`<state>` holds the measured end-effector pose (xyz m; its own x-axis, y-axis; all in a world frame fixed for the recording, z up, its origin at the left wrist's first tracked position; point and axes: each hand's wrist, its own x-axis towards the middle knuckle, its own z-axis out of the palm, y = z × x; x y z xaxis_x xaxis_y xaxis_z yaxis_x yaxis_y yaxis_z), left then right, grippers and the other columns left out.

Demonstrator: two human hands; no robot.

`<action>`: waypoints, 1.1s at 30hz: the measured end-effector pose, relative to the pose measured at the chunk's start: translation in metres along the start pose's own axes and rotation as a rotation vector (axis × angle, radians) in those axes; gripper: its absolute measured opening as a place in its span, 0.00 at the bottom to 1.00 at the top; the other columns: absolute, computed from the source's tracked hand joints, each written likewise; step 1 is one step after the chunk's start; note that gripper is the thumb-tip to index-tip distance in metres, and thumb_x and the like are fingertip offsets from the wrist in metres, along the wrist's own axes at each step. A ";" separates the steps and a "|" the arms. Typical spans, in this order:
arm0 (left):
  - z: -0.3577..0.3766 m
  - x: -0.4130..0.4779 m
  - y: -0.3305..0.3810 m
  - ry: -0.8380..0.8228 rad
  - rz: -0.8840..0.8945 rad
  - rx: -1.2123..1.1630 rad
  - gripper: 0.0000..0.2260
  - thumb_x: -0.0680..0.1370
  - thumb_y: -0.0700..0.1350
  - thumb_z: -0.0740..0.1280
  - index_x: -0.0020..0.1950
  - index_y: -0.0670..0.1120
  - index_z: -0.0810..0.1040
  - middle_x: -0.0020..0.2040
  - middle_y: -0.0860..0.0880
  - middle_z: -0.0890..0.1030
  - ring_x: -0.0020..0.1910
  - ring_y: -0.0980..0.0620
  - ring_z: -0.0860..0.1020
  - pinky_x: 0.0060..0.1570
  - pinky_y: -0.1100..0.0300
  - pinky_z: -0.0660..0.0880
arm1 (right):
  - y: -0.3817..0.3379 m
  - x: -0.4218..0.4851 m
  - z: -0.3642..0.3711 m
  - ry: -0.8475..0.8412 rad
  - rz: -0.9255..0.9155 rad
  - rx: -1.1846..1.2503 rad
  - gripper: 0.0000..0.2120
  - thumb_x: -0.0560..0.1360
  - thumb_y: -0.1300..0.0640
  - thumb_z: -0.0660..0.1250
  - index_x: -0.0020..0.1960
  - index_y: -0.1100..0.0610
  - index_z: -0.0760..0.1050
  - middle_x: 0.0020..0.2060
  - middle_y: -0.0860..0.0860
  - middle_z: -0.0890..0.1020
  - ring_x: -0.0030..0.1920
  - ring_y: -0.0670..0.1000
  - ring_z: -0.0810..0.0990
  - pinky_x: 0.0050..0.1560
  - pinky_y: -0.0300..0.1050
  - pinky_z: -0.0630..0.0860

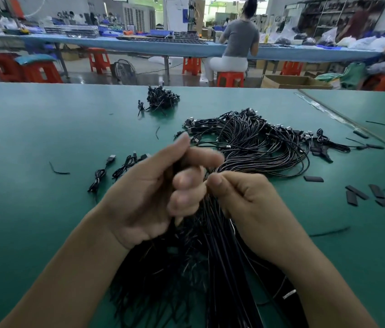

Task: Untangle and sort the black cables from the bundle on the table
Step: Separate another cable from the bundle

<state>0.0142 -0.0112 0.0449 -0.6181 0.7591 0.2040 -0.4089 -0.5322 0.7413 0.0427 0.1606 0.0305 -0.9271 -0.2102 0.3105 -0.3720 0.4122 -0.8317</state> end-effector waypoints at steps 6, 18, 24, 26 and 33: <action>-0.015 0.012 -0.010 0.466 0.391 0.253 0.21 0.80 0.52 0.58 0.58 0.39 0.82 0.55 0.42 0.85 0.58 0.45 0.83 0.54 0.57 0.81 | -0.011 -0.006 -0.001 -0.114 -0.041 -0.275 0.14 0.82 0.46 0.59 0.42 0.52 0.75 0.30 0.45 0.77 0.31 0.47 0.73 0.33 0.45 0.71; 0.010 -0.001 -0.010 0.337 -0.234 0.615 0.26 0.81 0.59 0.59 0.29 0.46 0.79 0.19 0.51 0.69 0.18 0.55 0.70 0.20 0.66 0.63 | -0.006 0.000 -0.020 0.269 -0.099 0.087 0.11 0.67 0.47 0.79 0.40 0.52 0.80 0.30 0.52 0.80 0.29 0.51 0.72 0.29 0.41 0.70; 0.010 -0.001 0.007 0.166 0.034 -0.118 0.18 0.80 0.51 0.59 0.36 0.45 0.80 0.24 0.54 0.71 0.24 0.59 0.75 0.24 0.68 0.71 | -0.008 -0.001 -0.003 0.092 0.027 0.004 0.11 0.77 0.49 0.69 0.39 0.52 0.82 0.28 0.47 0.81 0.24 0.41 0.70 0.26 0.30 0.63; 0.008 0.004 0.004 0.301 0.225 -0.092 0.18 0.80 0.50 0.61 0.43 0.41 0.86 0.33 0.50 0.82 0.33 0.54 0.83 0.32 0.67 0.78 | -0.011 -0.003 0.007 -0.009 0.010 -0.115 0.12 0.79 0.50 0.67 0.38 0.51 0.80 0.28 0.48 0.80 0.25 0.43 0.72 0.28 0.33 0.66; -0.008 0.010 -0.015 0.746 0.388 0.959 0.14 0.83 0.49 0.60 0.48 0.48 0.84 0.41 0.50 0.87 0.43 0.56 0.86 0.43 0.69 0.79 | -0.018 -0.008 0.001 -0.141 -0.070 -0.258 0.11 0.80 0.47 0.64 0.44 0.51 0.79 0.34 0.46 0.80 0.34 0.45 0.78 0.37 0.44 0.74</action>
<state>0.0089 0.0013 0.0308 -0.9410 0.0550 0.3339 0.3365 0.0485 0.9404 0.0573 0.1535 0.0425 -0.8900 -0.3593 0.2808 -0.4508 0.6006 -0.6604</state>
